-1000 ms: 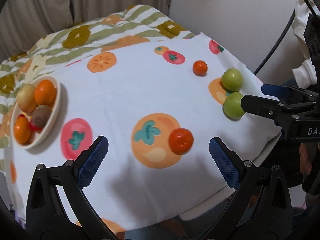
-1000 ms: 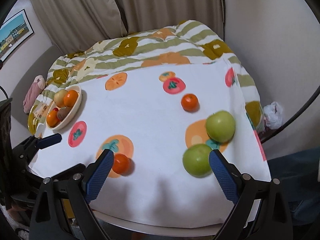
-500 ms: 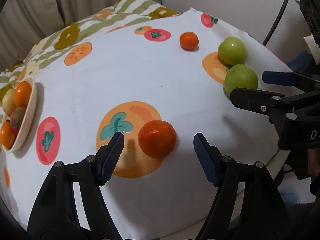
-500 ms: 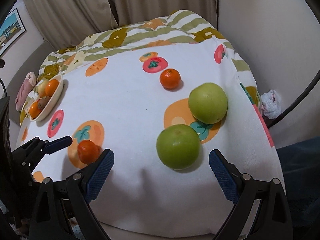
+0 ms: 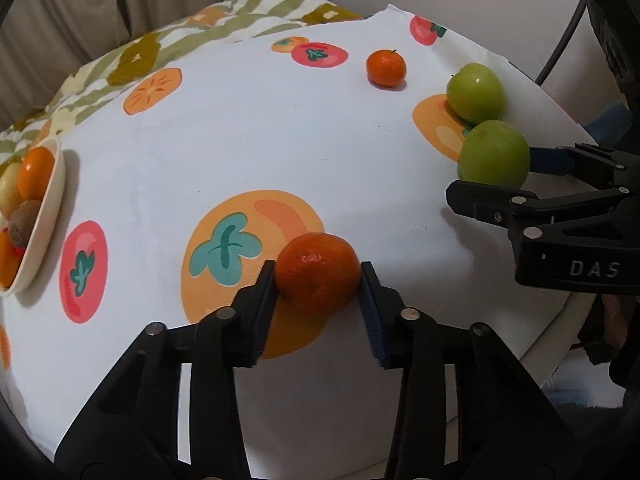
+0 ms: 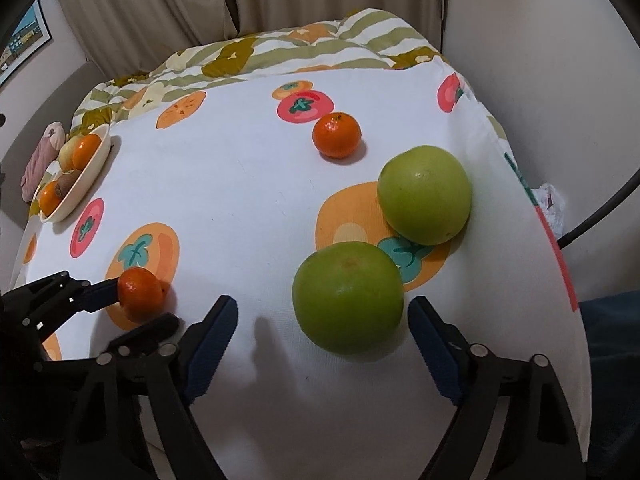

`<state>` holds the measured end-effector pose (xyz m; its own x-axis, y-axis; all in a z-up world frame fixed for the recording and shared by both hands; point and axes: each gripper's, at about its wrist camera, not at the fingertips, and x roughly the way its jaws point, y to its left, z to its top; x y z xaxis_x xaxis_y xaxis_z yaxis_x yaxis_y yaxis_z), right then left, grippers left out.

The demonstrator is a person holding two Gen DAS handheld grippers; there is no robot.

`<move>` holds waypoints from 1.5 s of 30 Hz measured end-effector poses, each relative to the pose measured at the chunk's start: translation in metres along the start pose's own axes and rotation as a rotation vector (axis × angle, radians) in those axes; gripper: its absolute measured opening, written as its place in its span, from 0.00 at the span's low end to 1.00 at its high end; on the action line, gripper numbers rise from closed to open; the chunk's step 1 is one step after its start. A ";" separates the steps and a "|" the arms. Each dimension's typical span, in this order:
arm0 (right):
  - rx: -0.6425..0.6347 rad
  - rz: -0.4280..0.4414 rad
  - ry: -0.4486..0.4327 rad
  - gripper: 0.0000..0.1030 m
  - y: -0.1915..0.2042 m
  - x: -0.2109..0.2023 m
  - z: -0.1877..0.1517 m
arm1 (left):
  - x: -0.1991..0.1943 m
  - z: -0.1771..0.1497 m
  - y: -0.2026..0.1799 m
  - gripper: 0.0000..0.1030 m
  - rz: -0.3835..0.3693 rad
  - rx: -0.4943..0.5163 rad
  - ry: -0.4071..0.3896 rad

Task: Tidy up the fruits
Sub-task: 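Grasp a tangerine with the left tool while the right tool grasps a green apple, then carry the tangerine and green apple over the plate and lower them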

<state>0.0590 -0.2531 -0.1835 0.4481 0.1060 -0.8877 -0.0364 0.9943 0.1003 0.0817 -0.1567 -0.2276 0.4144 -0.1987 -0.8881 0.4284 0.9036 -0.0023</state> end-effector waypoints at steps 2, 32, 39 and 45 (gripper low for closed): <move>-0.004 0.001 0.004 0.73 0.000 0.002 0.001 | 0.000 0.000 0.001 0.42 -0.008 0.000 0.001; 0.008 -0.009 -0.071 0.48 0.009 -0.026 0.013 | -0.043 0.011 0.021 0.42 0.025 -0.027 -0.075; -0.048 0.027 -0.125 0.48 0.038 -0.046 0.032 | -0.078 0.022 0.060 0.42 0.066 -0.091 -0.140; -0.114 0.069 -0.168 0.48 0.077 -0.060 0.051 | -0.111 0.024 0.104 0.42 0.119 -0.150 -0.195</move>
<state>0.0751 -0.1840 -0.0999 0.5832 0.1792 -0.7923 -0.1680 0.9809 0.0982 0.1000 -0.0497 -0.1182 0.6082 -0.1438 -0.7807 0.2492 0.9683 0.0158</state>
